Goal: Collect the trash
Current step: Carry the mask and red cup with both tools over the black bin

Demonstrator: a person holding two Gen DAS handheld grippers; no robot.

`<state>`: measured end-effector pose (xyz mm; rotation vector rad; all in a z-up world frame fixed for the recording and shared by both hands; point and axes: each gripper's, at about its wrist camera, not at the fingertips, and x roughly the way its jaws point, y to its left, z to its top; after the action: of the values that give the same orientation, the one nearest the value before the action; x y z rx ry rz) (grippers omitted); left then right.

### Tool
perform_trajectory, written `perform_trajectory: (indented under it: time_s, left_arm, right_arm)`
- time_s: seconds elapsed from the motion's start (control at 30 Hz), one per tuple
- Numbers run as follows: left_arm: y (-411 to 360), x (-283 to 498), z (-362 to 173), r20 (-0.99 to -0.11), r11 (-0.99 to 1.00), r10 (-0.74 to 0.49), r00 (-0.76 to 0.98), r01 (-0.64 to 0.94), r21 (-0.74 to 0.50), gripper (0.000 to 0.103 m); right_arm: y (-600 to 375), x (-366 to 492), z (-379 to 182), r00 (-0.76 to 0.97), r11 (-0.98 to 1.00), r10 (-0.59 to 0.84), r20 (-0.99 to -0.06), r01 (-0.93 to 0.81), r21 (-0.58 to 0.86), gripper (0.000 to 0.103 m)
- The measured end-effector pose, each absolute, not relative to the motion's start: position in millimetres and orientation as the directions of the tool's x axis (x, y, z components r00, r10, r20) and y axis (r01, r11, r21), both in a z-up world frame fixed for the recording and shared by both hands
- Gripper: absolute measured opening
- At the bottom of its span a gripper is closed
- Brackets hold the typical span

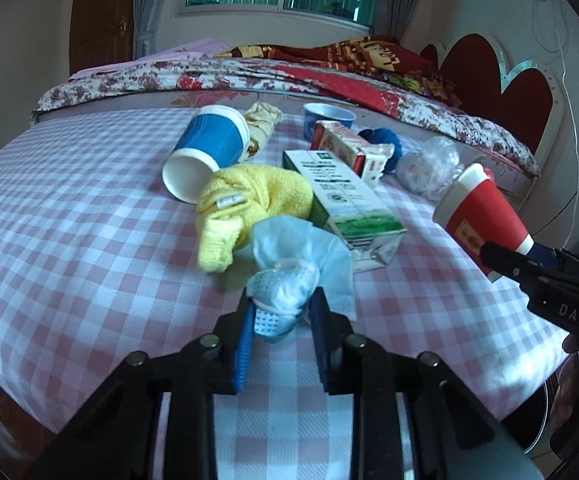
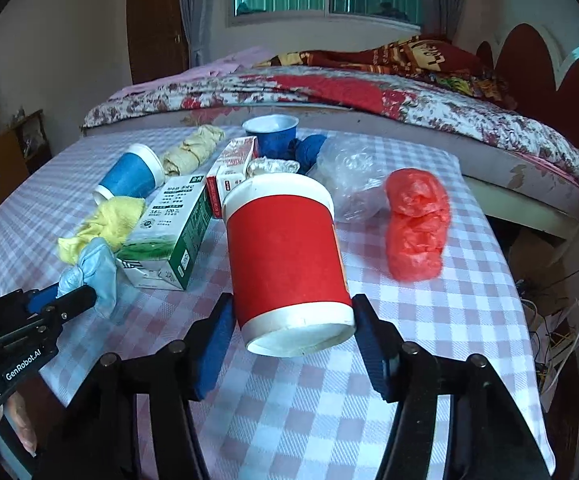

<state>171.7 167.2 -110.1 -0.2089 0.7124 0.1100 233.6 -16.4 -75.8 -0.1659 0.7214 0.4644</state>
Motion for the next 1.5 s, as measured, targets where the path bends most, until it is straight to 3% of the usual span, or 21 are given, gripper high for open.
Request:
perform_trajectory:
  time_s: [0.33,0.57,1.1,1.5]
  left_arm:
    - [160,161,-97,-0.642,0.970,0.029,0.766,-0.177,-0.168,0.023]
    - [113,147,-76,-0.598,0.986,-0.026,0.801,-0.078,-0.148,0.023]
    - [-57,115,-55,-0.567,0.943,-0.326,0.757,0.304,-0.137,0.023]
    - [-177,102,-90,-0.640,0.845,-0.486,0.595,0.507,-0.170,0.023]
  right_arm:
    - [-55,198,-59,0.688,0.901,0.359,-0.631,-0.432,0.041,0.060]
    - [-112,178,-49,0.736,0.939,0.309,-0.603,-0.338,0.068,0.060]
    - [-278,92,-46,0.794,0.996,0.080,-0.602,-0.046,0.072,0.060]
    - [-362,64,-94,0.722,0.998,0.008,-0.692,0.037,0.050,0.060]
